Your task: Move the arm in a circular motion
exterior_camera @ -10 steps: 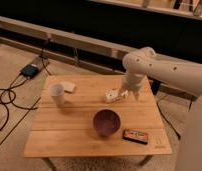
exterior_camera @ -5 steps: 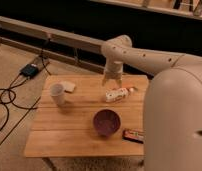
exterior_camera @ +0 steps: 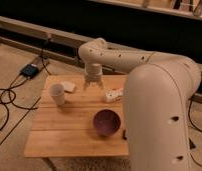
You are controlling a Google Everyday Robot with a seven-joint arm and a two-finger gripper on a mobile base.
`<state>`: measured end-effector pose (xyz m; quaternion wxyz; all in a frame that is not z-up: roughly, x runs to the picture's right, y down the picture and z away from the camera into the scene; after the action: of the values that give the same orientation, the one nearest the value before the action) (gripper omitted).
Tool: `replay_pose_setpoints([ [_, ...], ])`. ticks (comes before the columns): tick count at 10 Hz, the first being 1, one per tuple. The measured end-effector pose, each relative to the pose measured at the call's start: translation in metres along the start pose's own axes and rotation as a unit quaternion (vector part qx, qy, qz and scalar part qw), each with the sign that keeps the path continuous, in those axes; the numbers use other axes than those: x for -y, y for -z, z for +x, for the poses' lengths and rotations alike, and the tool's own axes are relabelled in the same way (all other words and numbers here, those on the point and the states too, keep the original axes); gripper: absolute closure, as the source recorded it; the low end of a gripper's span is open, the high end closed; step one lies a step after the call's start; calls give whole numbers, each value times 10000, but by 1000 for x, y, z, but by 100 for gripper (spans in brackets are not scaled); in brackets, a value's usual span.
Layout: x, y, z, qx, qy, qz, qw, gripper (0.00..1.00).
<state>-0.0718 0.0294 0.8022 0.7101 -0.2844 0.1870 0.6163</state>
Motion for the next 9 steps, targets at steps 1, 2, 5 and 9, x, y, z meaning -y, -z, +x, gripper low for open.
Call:
replay_pose_setpoints([
  [1, -11, -3, 14, -83, 113, -59, 9999, 35],
  [2, -17, -5, 25, -144, 188, -96, 9997, 35],
  [5, -13, -15, 81, -416, 77, -162, 9990, 35],
  [9, 27, -18, 121, -480, -534, -214, 9972, 35],
])
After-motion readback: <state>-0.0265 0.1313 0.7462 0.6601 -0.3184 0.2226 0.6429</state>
